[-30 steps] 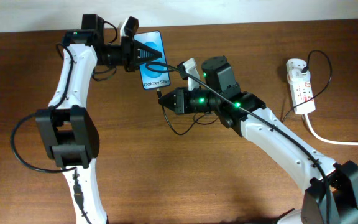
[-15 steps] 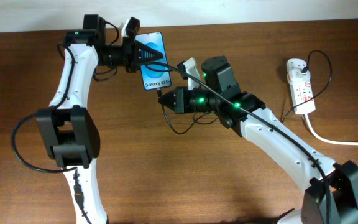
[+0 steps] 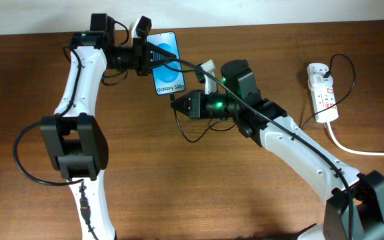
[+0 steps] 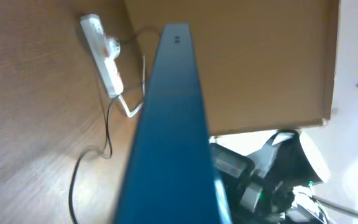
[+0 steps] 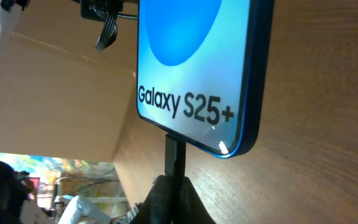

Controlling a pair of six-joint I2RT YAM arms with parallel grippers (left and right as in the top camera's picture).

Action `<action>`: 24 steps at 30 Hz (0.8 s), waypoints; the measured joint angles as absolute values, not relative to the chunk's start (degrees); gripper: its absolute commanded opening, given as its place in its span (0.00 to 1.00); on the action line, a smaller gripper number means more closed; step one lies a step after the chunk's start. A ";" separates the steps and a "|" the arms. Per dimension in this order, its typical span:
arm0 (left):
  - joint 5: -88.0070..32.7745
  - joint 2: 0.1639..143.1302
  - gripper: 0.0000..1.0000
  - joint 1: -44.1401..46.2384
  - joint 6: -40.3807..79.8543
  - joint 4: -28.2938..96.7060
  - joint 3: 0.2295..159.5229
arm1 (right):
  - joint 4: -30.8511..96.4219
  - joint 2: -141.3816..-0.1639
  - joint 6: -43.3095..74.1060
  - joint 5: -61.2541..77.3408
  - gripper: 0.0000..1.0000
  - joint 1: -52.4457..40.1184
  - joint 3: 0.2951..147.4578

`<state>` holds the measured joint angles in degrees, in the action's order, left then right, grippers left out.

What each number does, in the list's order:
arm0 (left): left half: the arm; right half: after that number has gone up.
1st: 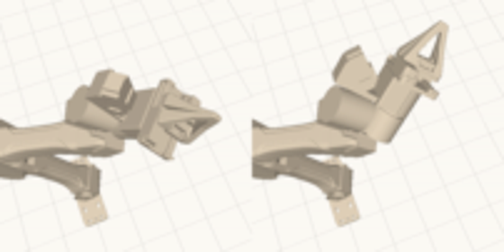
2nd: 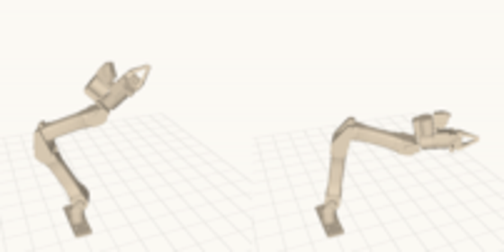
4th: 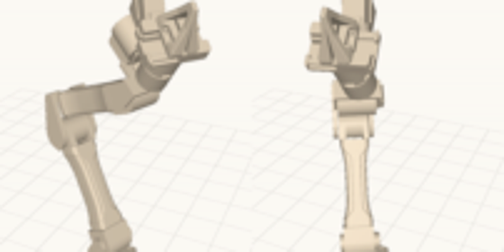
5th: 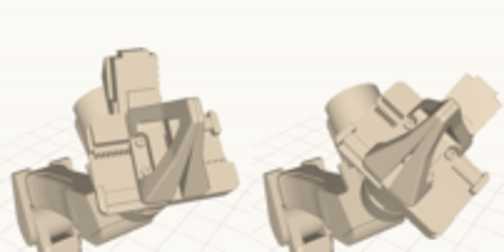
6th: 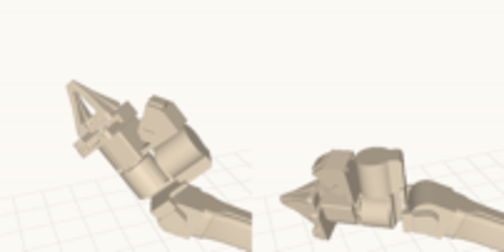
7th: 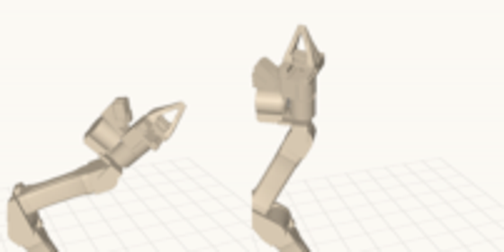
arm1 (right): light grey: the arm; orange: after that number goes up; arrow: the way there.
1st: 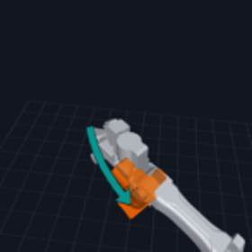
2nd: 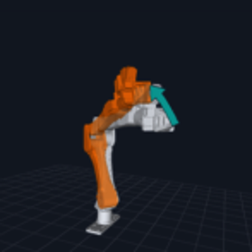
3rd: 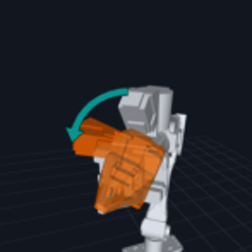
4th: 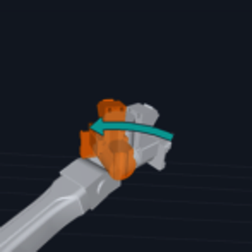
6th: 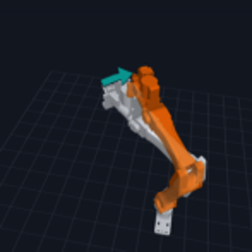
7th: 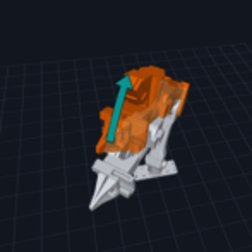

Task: Plug charger to phone and switch on socket
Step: 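Push the USB-C plug up into the phone's bottom port, then lower the plugged phone onto the table and release both grippers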

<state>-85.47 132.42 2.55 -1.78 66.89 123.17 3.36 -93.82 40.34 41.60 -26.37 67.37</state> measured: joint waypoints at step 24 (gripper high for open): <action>-55.07 134.43 0.00 10.81 1.39 69.54 122.78 | 36.27 -93.25 28.08 27.35 0.68 -11.22 68.88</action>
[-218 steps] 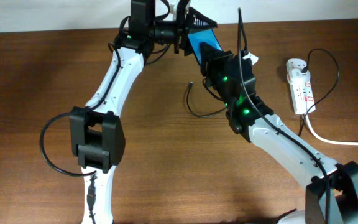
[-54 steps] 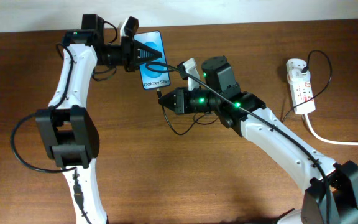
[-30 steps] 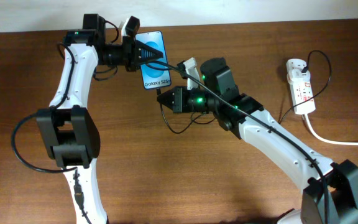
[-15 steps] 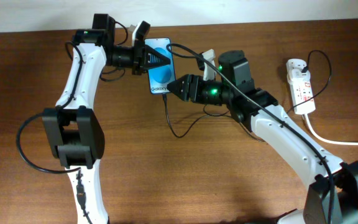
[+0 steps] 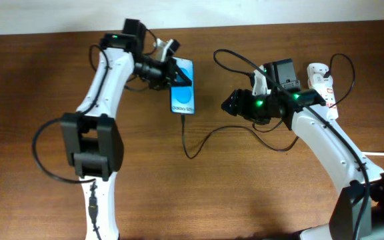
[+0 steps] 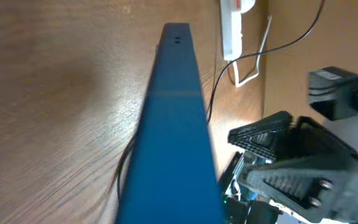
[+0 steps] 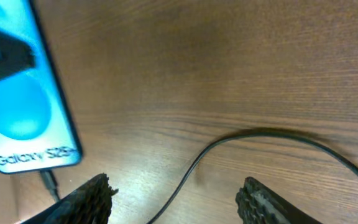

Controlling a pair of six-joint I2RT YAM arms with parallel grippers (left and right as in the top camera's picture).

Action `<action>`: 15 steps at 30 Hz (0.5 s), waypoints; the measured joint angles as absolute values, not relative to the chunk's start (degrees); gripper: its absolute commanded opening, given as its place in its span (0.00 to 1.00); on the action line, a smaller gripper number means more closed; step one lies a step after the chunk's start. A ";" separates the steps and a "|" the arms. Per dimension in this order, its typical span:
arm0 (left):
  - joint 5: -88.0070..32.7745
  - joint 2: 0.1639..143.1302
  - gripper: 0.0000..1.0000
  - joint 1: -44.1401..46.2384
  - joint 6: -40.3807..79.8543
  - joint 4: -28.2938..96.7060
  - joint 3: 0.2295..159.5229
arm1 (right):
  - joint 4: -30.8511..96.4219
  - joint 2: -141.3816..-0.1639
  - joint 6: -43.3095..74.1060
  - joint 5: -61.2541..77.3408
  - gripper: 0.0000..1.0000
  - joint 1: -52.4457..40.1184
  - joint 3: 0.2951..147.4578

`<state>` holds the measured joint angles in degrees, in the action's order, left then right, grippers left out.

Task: Plug charger to phone and switch on socket
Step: 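Lower the plugged phone onto the table and release both grippers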

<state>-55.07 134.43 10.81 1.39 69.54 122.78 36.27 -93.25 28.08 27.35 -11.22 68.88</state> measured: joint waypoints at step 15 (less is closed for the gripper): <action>-45.47 143.09 0.02 11.18 5.48 65.49 122.48 | 42.57 -93.25 26.57 20.97 0.68 -11.22 68.88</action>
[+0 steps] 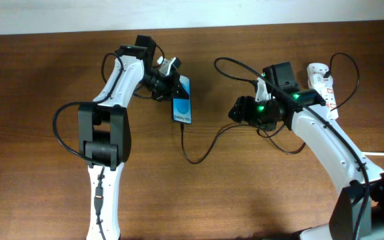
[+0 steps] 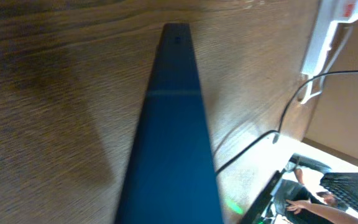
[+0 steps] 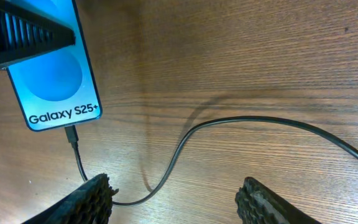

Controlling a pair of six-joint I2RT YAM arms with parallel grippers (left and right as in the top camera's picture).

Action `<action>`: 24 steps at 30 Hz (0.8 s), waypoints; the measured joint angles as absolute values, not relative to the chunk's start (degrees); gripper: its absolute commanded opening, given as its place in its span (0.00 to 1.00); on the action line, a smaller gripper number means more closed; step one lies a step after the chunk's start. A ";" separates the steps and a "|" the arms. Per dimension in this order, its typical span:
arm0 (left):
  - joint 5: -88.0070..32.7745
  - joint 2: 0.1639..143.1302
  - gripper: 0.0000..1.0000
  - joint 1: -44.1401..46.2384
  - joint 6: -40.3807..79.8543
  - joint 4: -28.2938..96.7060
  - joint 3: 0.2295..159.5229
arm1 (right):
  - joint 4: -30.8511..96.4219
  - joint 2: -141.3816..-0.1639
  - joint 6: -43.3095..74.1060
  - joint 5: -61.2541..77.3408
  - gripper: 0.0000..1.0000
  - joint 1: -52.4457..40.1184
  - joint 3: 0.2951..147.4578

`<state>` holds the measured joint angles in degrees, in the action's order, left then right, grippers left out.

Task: Plug charger to phone and switch on socket
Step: 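Lower the plugged phone onto the table and release both grippers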

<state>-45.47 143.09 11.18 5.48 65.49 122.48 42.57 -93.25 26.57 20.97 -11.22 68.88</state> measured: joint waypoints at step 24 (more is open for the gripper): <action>-26.50 143.09 0.44 12.16 5.87 68.99 122.48 | 42.76 -93.25 26.52 19.46 0.69 -11.22 68.90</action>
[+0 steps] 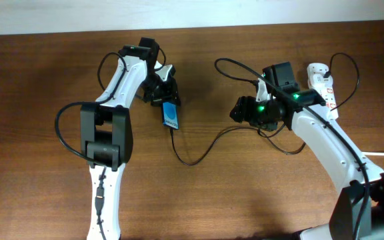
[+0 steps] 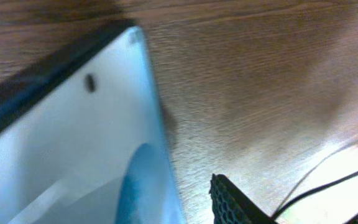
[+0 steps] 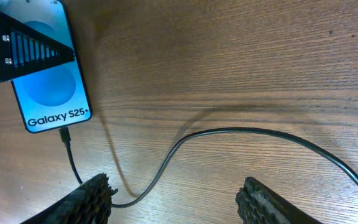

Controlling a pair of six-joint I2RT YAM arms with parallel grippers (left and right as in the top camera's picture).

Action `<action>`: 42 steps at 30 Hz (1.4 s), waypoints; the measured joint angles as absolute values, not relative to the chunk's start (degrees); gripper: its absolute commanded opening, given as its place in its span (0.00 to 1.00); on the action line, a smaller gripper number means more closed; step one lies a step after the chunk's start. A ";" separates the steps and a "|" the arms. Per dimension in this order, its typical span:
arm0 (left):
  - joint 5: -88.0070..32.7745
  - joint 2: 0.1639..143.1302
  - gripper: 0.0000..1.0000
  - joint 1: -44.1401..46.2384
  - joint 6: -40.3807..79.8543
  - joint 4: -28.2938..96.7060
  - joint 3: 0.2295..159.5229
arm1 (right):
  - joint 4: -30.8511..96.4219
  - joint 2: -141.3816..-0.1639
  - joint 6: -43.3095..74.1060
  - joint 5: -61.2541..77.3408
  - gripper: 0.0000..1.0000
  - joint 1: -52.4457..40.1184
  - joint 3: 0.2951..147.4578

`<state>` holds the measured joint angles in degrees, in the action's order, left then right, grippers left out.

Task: Plug charger to phone and switch on socket
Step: 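Lower the plugged phone onto the table and release both grippers, then move the right gripper over the white power strip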

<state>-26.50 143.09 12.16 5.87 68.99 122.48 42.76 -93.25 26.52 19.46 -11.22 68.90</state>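
The blue phone [image 1: 171, 115] lies face up on the wooden table, its lit "Galaxy S25+" screen [image 3: 48, 87] showing. The black charger cable [image 1: 199, 157] is plugged into its bottom edge [image 3: 65, 134] and loops right across the table [image 3: 229, 132]. My left gripper [image 1: 164, 93] hovers over the phone's top end. One finger [image 2: 232, 200] stands apart from the screen [image 2: 61, 155], and the jaws are open. My right gripper [image 3: 176, 202] is open and empty, right of the phone [image 1: 234, 110]. The white power strip [image 1: 322, 90] lies far right; I cannot tell its switch state.
A white mains cord [image 1: 359, 150] runs from the power strip off the right edge. Black arm cables loop above my right arm [image 1: 232, 67]. The table's back edge meets a white wall [image 1: 245, 13].
The phone was held edge-on in my left gripper. Now it lies flat, a little further left and nearer, and the gripper has let go. My right arm has not moved.
My left gripper held the phone up at the back while my right gripper, shut on the plug, stood at the phone's bottom port. Then my right gripper was open and off to the right, the cable hanging from the phone. The phone came lower and now lies released.
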 measured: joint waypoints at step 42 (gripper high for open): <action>-4.45 129.56 0.99 3.09 6.92 96.57 164.16 | 62.35 -84.03 11.70 17.80 0.73 -7.49 91.31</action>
<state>-4.45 129.56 3.09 6.92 96.57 164.16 62.35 -84.03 11.70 17.80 -7.49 91.31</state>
